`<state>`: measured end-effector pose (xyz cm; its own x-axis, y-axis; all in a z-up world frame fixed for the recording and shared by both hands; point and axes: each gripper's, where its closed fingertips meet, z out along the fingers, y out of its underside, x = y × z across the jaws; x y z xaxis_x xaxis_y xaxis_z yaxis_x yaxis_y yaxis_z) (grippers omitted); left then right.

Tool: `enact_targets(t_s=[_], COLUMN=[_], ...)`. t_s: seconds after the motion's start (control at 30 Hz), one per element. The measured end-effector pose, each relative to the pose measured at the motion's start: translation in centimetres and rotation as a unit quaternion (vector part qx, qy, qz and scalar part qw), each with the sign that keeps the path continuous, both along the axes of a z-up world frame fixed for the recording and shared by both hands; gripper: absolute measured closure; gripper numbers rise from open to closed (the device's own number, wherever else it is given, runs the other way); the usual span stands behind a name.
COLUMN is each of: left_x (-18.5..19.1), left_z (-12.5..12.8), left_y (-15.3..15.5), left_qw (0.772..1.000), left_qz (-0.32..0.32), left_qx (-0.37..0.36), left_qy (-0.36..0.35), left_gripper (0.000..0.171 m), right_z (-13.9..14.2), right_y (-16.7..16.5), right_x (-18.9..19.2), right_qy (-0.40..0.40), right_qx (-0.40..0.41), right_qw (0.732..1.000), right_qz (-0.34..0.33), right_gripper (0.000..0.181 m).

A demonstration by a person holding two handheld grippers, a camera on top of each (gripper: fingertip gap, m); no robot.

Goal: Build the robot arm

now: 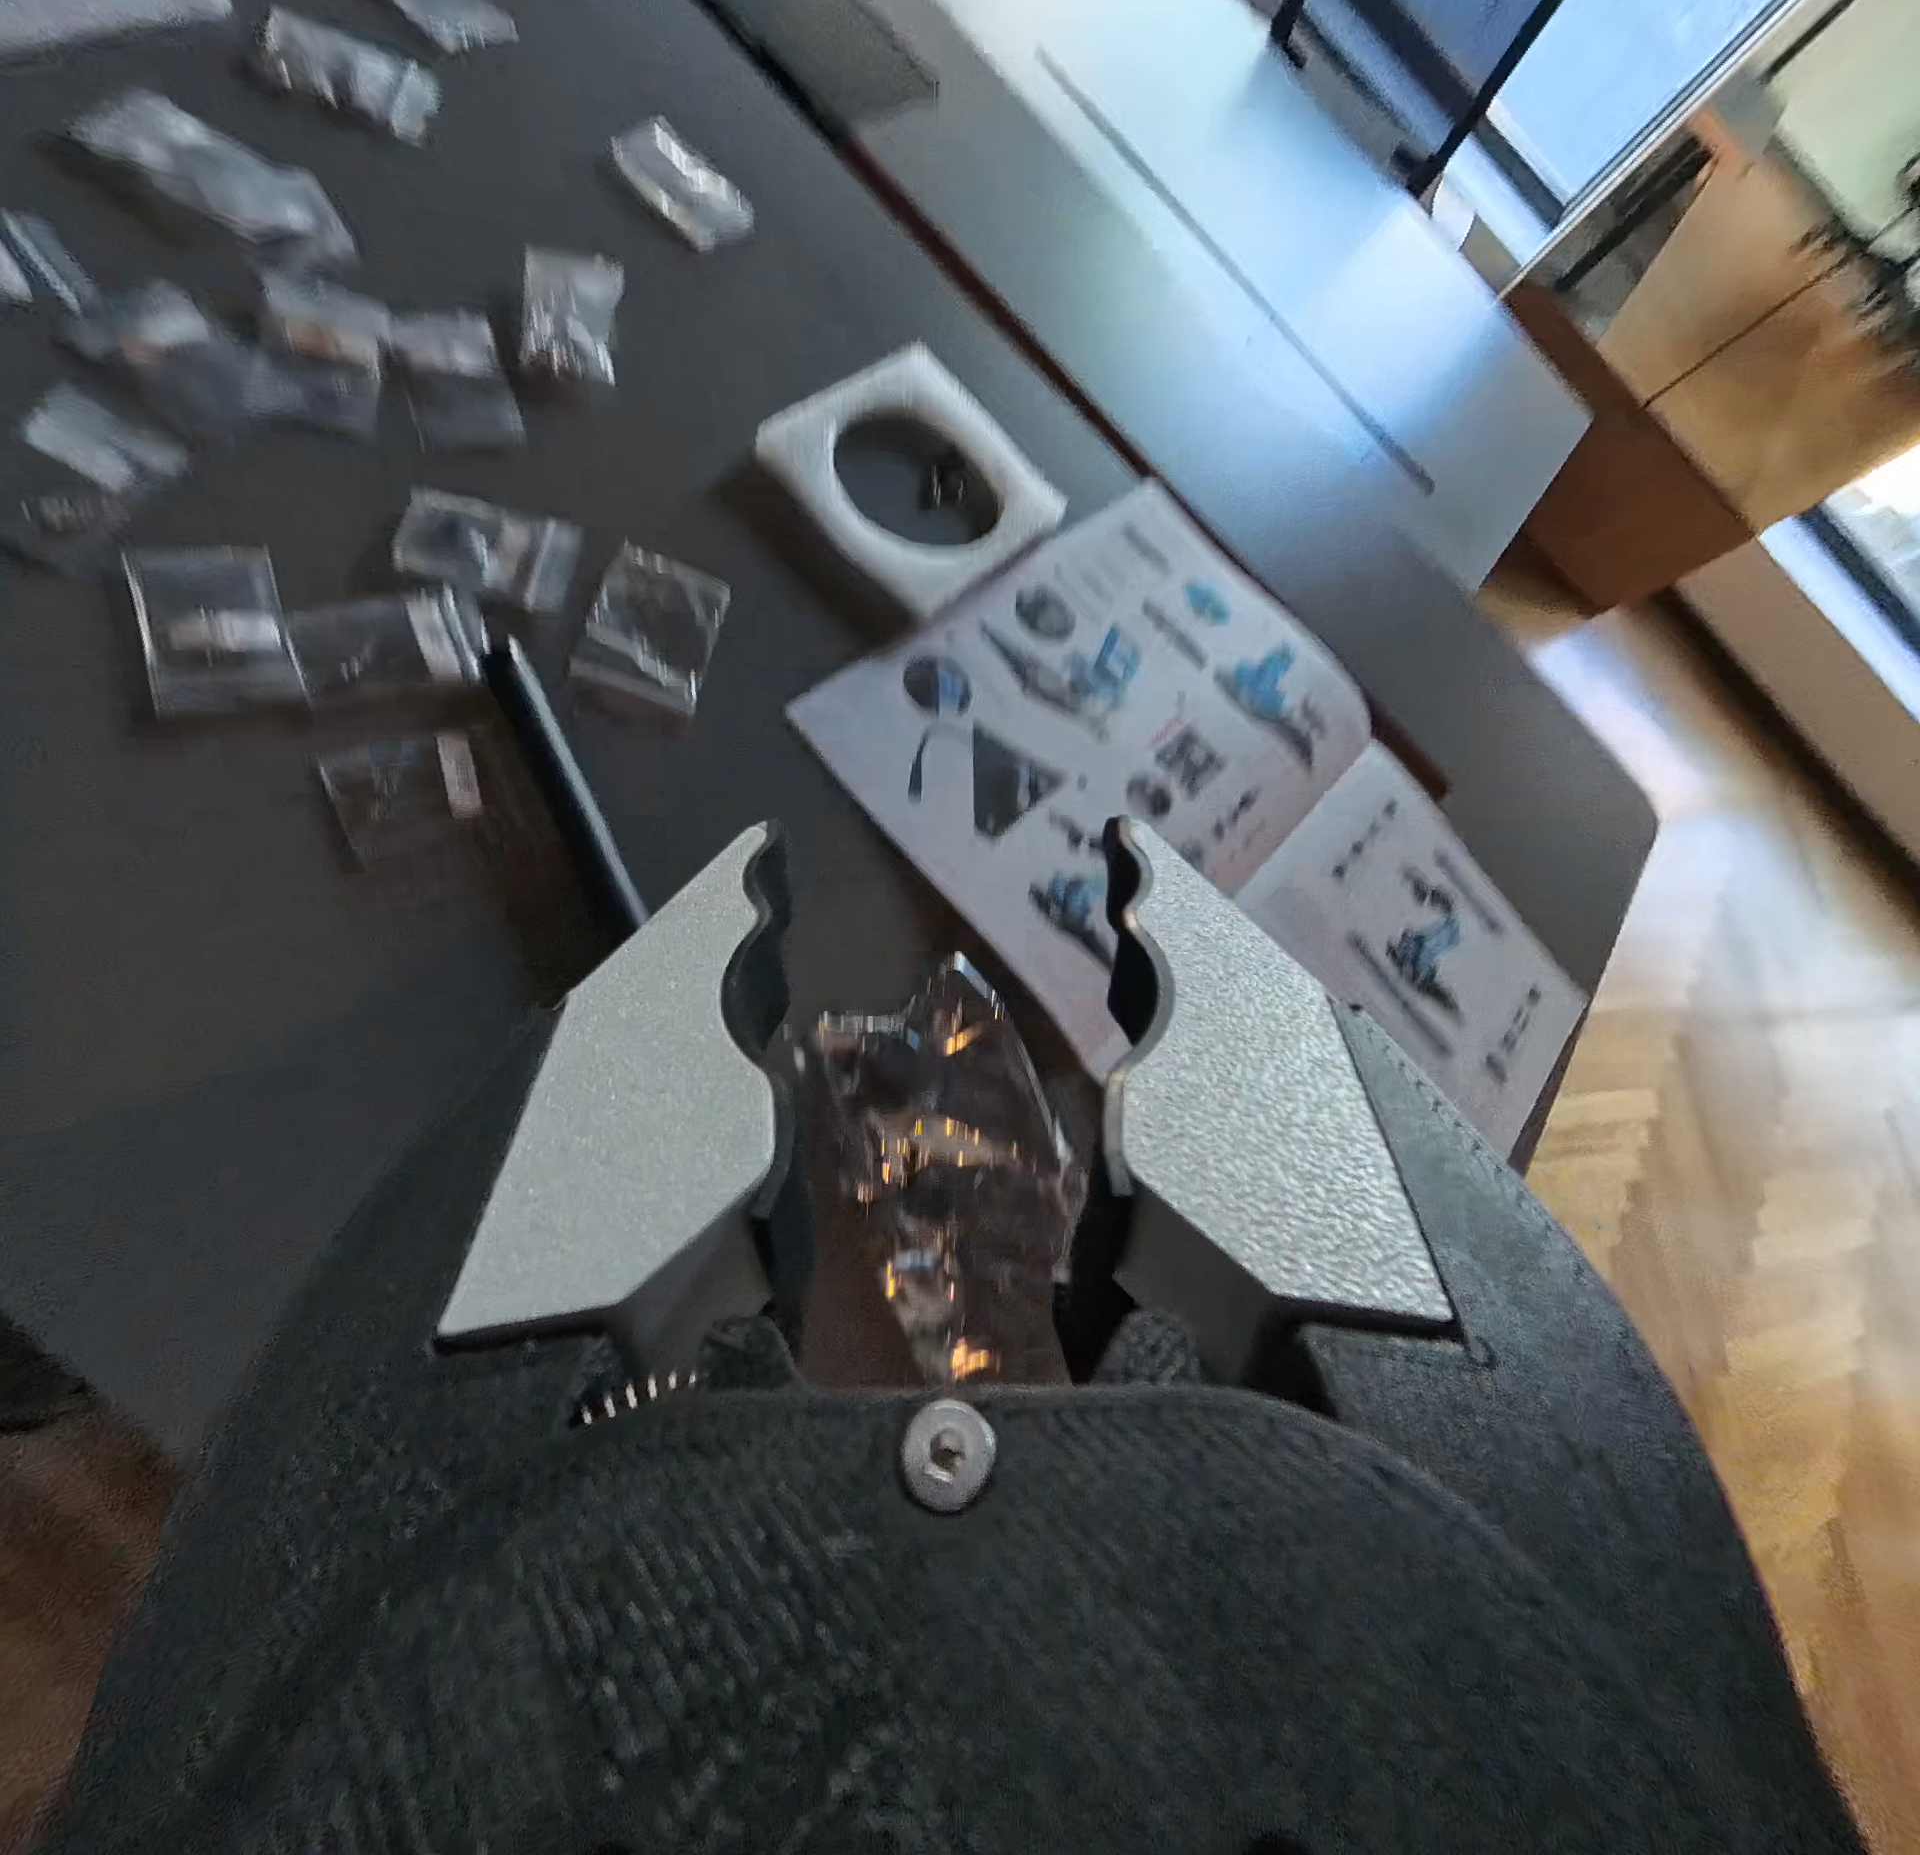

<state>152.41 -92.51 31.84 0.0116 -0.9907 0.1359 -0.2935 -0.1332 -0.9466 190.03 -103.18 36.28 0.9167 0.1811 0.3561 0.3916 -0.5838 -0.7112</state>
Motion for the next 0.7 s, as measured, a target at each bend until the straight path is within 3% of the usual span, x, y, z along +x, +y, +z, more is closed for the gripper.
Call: enact_targets(t_s=[0.17,0.27,0.4,0.53,0.7], left_x=[4.9,7.5,9.6,9.5,7.3], left_z=[0.0,0.0,0.2,-0.4,-1.0], left_y=[-2.8,-4.5,-6.0,-7.0,-7.0], left_qw=[1.0,1.0,0.999,0.997,0.992], left_qz=[-0.004,0.005,0.035,0.071,0.114], left_qx=[0.02,0.009,0.004,-0.004,-0.007], left_qy=[0.018,0.019,0.016,0.032,0.048], left_gripper=[0.146,0.147,0.147,0.147,0.146], right_z=[-6.2,-8.6,-10.2,-10.9,-12.5], right_y=[-4.8,-5.2,-2.5,1.6,7.8], right_x=[3.2,3.2,0.8,-2.6,-4.4], right_qy=[0.041,0.07,0.088,0.101,0.098], right_qx=[-0.068,-0.08,-0.071,-0.057,-0.054], right_qw=[0.997,0.994,0.986,0.971,0.965], right_qz=[0.007,0.039,0.123,0.211,0.236], right_gripper=[0.119,0.119,0.119,0.12,0.121])
